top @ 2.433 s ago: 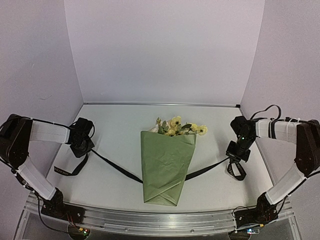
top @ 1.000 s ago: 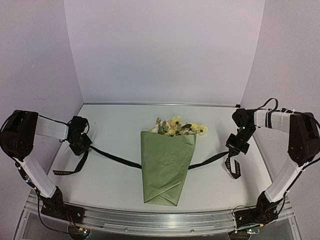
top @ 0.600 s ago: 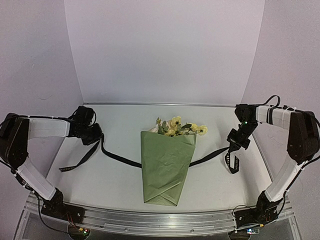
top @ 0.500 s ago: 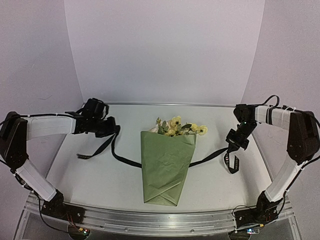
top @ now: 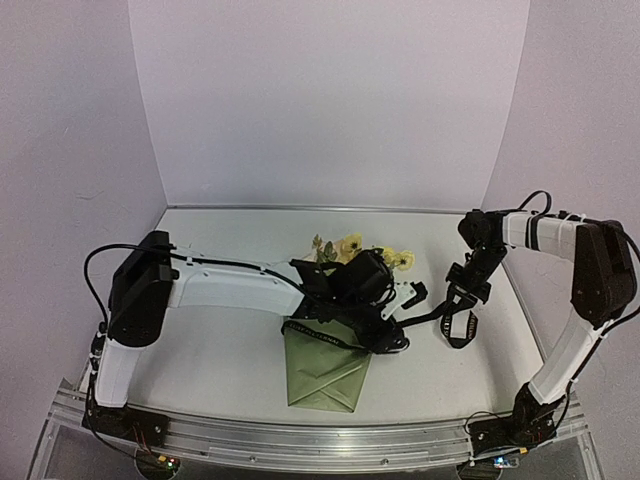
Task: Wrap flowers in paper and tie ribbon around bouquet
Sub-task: Place the left side of the ribbon on the folded bouquet, then adjust the left side of the ribbon on the folded bouquet.
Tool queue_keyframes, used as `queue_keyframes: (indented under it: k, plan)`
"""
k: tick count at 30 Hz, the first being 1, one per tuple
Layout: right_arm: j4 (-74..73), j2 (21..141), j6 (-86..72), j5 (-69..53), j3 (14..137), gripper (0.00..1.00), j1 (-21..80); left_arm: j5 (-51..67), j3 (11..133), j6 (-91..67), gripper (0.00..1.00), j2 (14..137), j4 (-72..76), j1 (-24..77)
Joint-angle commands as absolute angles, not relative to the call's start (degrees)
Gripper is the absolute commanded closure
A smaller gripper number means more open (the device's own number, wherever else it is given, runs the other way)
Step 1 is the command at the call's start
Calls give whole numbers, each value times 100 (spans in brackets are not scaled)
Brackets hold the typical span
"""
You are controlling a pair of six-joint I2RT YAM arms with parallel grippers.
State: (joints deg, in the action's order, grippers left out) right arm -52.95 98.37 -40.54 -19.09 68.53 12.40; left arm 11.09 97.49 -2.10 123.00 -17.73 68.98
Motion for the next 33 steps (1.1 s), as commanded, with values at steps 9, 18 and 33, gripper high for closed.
queue_keyframes:
  k: [9, 18, 33]
  plan:
    - [-5805, 9579, -3666, -1321, 7091, 44, 1365, 365, 9303, -1111, 27, 11387, -917, 6351]
    - [-5654, 9883, -3520, -1530, 7902, 36, 2817, -253, 7488, -2803, 33, 9931, -986, 5243]
    - [-5440, 11321, -3849, -1503, 8938, 48, 4236, -187, 6238, -3062, 33, 9158, -1151, 4913]
